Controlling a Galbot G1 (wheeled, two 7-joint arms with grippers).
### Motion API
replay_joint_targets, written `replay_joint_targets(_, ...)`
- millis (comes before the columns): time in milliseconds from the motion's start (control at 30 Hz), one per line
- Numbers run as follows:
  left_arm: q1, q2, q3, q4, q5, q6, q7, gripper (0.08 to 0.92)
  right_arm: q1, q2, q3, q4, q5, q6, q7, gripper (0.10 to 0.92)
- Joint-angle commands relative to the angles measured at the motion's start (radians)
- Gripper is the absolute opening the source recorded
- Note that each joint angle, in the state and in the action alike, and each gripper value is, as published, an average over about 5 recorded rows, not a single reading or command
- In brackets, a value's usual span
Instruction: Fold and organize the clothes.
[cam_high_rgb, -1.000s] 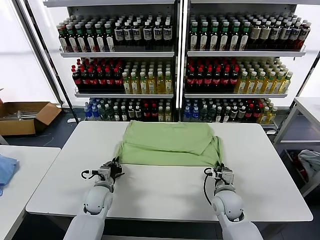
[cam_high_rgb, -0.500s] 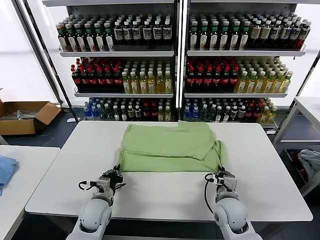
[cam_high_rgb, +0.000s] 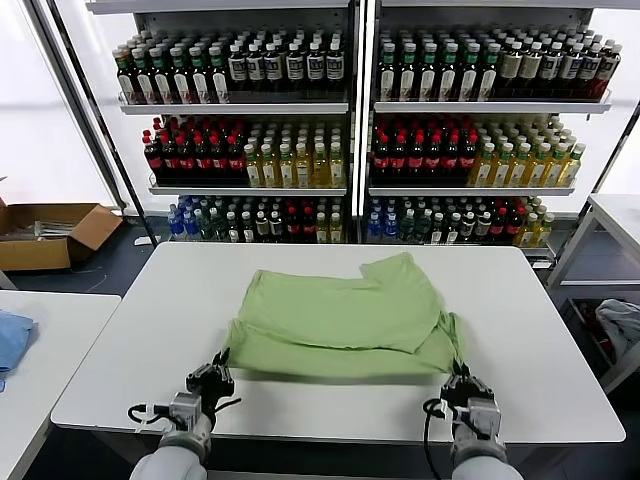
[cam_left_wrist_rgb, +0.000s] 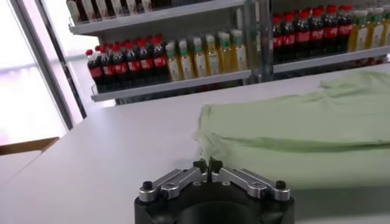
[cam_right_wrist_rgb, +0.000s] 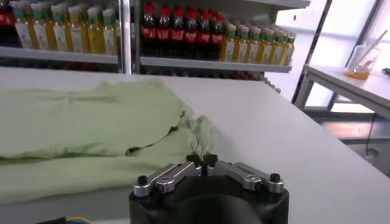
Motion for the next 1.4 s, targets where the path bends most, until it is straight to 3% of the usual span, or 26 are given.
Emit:
replay_joint_targets(33, 0.172, -0.002, -0.008, -0.107, 0.015, 0.001, -0.003, 0.088, -0.127, -0.025, 0.002, 0.068, -0.011, -0.002, 0.026, 0.153)
replay_joint_targets(233, 0.179, -0.027, 0.011, -0.145, 0.012, 0.013, -0.005, 0.11, -0.129, -0.015, 0.019, 0.136, 0.007, -0.001, 0.031, 0.308)
replay_joint_targets(467, 0.15, -0.04, -0.004, -0.255, -0.056, 0.024, -0.008, 0.298, -0.068, 0.008, 0.122, 0.244, 0.071, -0.012, 0.025, 0.516)
replay_joint_targets(633, 0.025, -0.028, -0.022, -0.236, -0.084, -0.013, 0.01, 0.436, 0.12, 0.004, 0.205, 0.163, 0.142, 0.042, -0.034, 0.655)
replay_joint_targets(800, -0.167, 0.052, -0.027, -0.132, -0.15, -0.019, 0.069, 0.584, 0.341, -0.092, 0.243, 0.011, 0.217, 0.057, -0.185, 0.788)
replay_joint_targets(967, -0.358, 0.191, 0.021, 0.021, -0.242, -0.001, 0.111, 0.73, 0.57, -0.305, 0.153, -0.214, 0.268, 0.007, -0.397, 0.821)
replay_joint_targets(1067, -0.483, 0.234, 0.065, 0.127, -0.31, 0.021, 0.114, 0.796, 0.721, -0.383, 0.039, -0.342, 0.269, -0.018, -0.451, 0.822)
replay_joint_targets(1200, -0.641, 0.234, 0.141, 0.312, -0.354, 0.031, 0.116, 0.821, 0.885, -0.389, -0.122, -0.485, 0.274, -0.026, -0.417, 0.823)
replay_joint_targets(1400, -0.798, 0.174, 0.227, 0.543, -0.352, 0.049, 0.12, 0.823, 1.072, -0.264, -0.243, -0.698, 0.283, -0.026, -0.363, 0.823)
